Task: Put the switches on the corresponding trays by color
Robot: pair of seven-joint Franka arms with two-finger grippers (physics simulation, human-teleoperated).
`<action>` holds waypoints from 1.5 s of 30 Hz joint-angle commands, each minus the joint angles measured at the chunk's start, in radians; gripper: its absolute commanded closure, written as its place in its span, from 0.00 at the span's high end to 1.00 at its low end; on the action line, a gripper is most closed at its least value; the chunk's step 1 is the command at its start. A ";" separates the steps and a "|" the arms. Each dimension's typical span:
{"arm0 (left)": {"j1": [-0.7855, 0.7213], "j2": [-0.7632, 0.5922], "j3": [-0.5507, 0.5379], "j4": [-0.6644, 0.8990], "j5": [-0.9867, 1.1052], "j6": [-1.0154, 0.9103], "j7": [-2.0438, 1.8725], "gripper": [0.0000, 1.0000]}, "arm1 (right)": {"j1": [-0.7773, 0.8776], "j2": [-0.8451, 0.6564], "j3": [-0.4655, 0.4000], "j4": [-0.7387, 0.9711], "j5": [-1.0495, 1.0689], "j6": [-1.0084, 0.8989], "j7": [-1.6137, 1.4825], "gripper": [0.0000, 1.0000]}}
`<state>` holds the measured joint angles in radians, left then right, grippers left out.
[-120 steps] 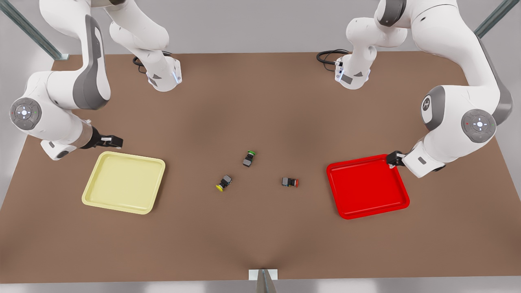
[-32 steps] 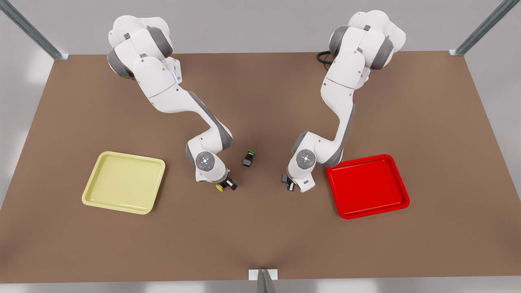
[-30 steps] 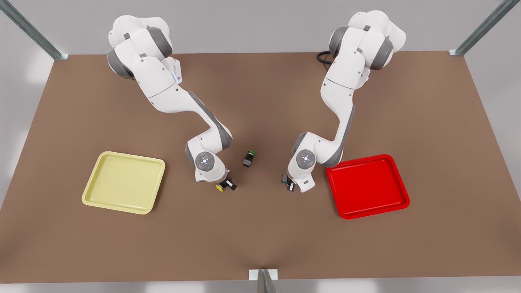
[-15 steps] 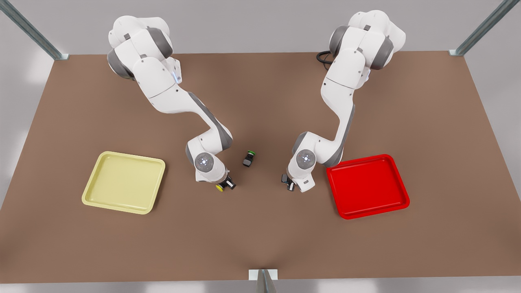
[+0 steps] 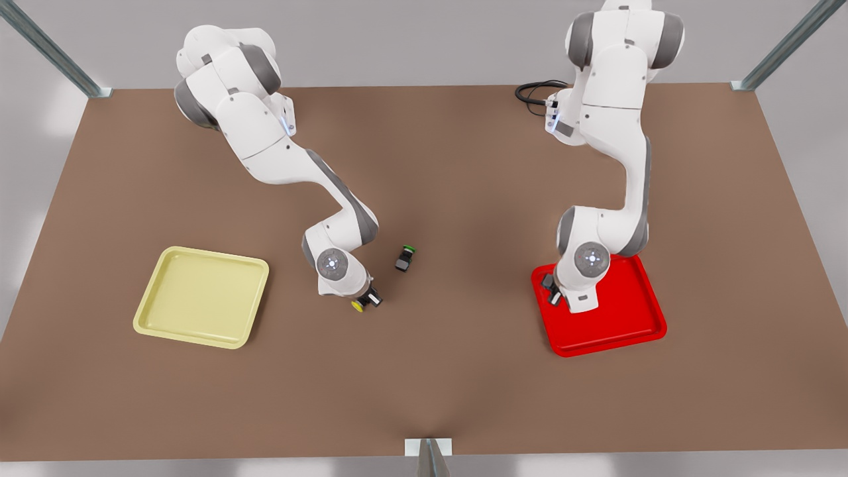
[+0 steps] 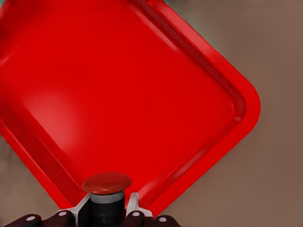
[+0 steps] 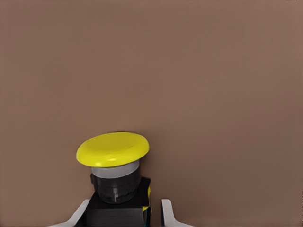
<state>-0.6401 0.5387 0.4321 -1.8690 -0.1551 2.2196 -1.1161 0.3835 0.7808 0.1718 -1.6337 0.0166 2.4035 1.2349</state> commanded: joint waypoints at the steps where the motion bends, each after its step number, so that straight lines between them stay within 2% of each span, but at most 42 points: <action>1: -0.001 -0.003 0.008 -0.004 -0.047 0.003 0.021 0.53 | 0.000 0.000 0.000 0.000 -0.001 -0.001 0.000 0.58; 5: 0.118 0.013 0.027 -0.032 -0.047 0.003 0.194 0.54 | -0.002 -0.002 0.000 0.000 -0.001 -0.001 0.001 0.54; 8: 0.129 0.079 0.027 -0.018 -0.070 0.037 0.194 0.57 | -0.002 0.000 0.000 0.000 -0.001 -0.001 -0.002 0.56; 10: 0.134 0.104 0.027 -0.006 -0.078 0.046 0.194 1.00 | -0.002 -0.002 0.000 0.000 -0.001 -0.001 0.005 0.55; 17: 0.137 0.099 0.028 -0.002 -0.078 0.035 0.197 1.00 | 0.000 -0.002 0.000 -0.002 -0.001 -0.001 0.008 0.54; 22: 0.135 0.004 0.039 0.054 -0.075 -0.115 0.355 1.00 | 0.002 -0.006 0.000 -0.002 0.000 -0.003 0.008 0.51; 25: 0.135 0.004 0.037 0.108 -0.078 -0.169 0.407 1.00 | 0.000 -0.008 0.000 -0.003 -0.001 -0.003 0.008 0.50; 26: 0.135 -0.005 0.050 0.159 -0.075 -0.244 0.467 1.00 | -0.002 -0.018 0.000 -0.005 -0.001 -0.006 0.005 0.51; 30: 0.135 -0.097 0.059 0.223 -0.067 -0.348 0.683 1.00 | -0.021 -0.075 0.000 -0.020 -0.001 -0.064 -0.005 0.51; 33: 0.123 -0.154 0.048 0.260 -0.066 -0.368 1.094 1.00 | -0.031 -0.098 -0.002 -0.049 -0.003 -0.066 -0.018 0.51; 38: 0.071 -0.166 0.037 0.462 0.014 -0.521 1.127 1.00 | -0.097 -0.195 -0.008 -0.175 -0.003 -0.070 -0.153 0.51; 39: 0.106 -0.194 -0.024 0.468 0.019 -0.531 1.125 1.00 | -0.107 -0.212 -0.008 -0.195 -0.003 -0.070 -0.175 0.51; 40: 0.236 -0.230 -0.197 0.468 0.132 -0.531 1.122 1.00 | -0.120 -0.222 -0.008 -0.212 -0.003 -0.070 -0.193 0.51; 41: 0.341 -0.256 -0.331 0.468 0.187 -0.531 1.118 1.00 | -0.130 -0.238 -0.008 -0.233 -0.003 -0.069 -0.207 0.51; 42: 0.425 -0.278 -0.417 0.468 0.190 -0.529 1.118 1.00 | -0.147 -0.247 -0.008 -0.247 -0.003 -0.070 -0.241 0.51; 43: 0.551 -0.284 -0.567 0.468 0.258 -0.529 1.115 1.00 | -0.169 -0.252 -0.008 -0.259 -0.003 -0.069 -0.278 0.50; 45: 0.571 -0.278 -0.599 0.470 0.275 -0.529 1.108 1.00 | -0.202 -0.268 -0.009 -0.285 -0.004 -0.069 -0.337 0.50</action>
<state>-0.0718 0.2622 -0.1671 -1.3990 0.0477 1.6904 -0.0076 0.1723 0.5110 0.1585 -1.9267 0.0134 2.3376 0.8762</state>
